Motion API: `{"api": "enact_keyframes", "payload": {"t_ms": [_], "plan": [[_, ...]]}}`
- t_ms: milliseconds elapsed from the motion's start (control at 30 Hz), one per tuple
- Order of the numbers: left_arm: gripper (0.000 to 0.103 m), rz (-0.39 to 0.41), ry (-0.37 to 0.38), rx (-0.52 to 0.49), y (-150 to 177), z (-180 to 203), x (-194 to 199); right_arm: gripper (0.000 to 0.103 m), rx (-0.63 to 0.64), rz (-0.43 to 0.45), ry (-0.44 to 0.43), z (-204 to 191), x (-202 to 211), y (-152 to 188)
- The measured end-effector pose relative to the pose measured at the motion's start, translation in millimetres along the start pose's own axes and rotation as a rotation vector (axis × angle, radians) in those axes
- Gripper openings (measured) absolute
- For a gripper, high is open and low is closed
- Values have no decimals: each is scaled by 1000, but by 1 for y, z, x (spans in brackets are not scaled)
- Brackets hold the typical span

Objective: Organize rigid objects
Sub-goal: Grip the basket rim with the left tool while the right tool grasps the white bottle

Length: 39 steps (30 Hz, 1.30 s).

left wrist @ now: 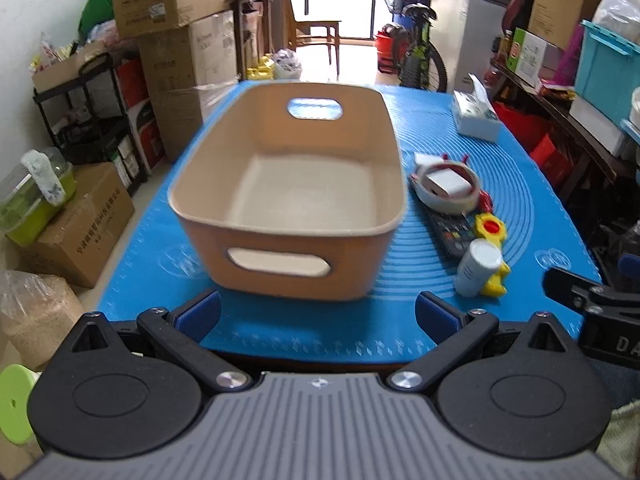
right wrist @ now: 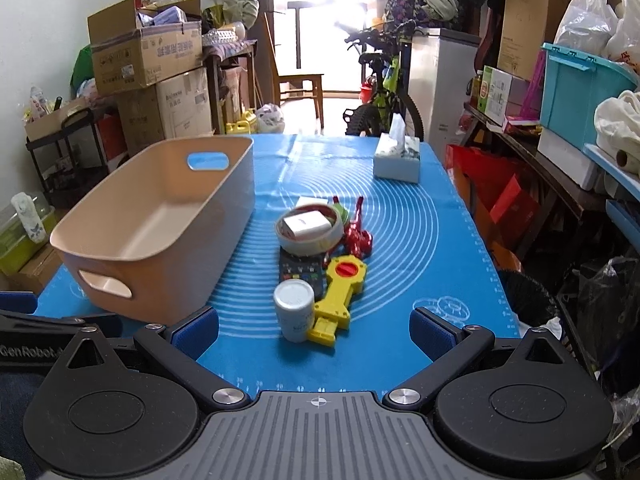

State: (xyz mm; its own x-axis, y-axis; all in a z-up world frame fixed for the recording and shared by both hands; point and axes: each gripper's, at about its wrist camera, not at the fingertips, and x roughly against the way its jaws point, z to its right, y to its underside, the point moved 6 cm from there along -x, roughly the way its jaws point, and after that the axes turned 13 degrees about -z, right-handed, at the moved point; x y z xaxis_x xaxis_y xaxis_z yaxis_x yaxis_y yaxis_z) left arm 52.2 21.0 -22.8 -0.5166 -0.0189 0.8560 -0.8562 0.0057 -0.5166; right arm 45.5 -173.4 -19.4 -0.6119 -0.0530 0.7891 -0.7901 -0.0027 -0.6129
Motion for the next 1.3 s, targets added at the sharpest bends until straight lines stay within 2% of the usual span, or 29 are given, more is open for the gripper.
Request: {"api": "enact_keyframes", "payload": {"t_ms": [133,233,333,467,733,800,900,1000,1067,1100,1133,1200,1300], "plan": [[102,34,-45,-14,-25,-14,8,101,-2,17,-3,-1,1,-13],[102,50,-42,-20,-47,-25,13,101,-2,37,6,-1,-1,-25],[102,51,-74,-29,-70,-37,10,101,-14,47,15,2,-6,-37],[102,21,-107,-26,-94,-56,-2,101,-34,47,27,5,-19,-51],[101,-81,-90,-1,-138,-88,-46,101,-72,-26,31,8,-57,-60],[101,-109,-91,0,-144,-92,-59,101,-77,-45,34,5,-66,-58],[101,-164,-35,-7,-144,-92,-77,101,-70,-75,43,1,-79,-57],[101,-185,-18,-7,-142,-95,-92,101,-55,-92,55,-5,-88,-53],[97,-203,-22,1,-140,-99,-99,101,-47,-108,65,-7,-94,-50],[88,-215,-22,2,-138,-102,-103,101,-47,-118,69,-7,-97,-49],[86,-228,-25,4,-135,-104,-105,101,-50,-126,73,-7,-101,-49],[86,-240,-32,8,-131,-110,-109,101,-56,-144,77,-7,-107,-47],[86,-244,3,40,-129,-120,-114,101,-60,-167,89,-7,-117,-45]]}}
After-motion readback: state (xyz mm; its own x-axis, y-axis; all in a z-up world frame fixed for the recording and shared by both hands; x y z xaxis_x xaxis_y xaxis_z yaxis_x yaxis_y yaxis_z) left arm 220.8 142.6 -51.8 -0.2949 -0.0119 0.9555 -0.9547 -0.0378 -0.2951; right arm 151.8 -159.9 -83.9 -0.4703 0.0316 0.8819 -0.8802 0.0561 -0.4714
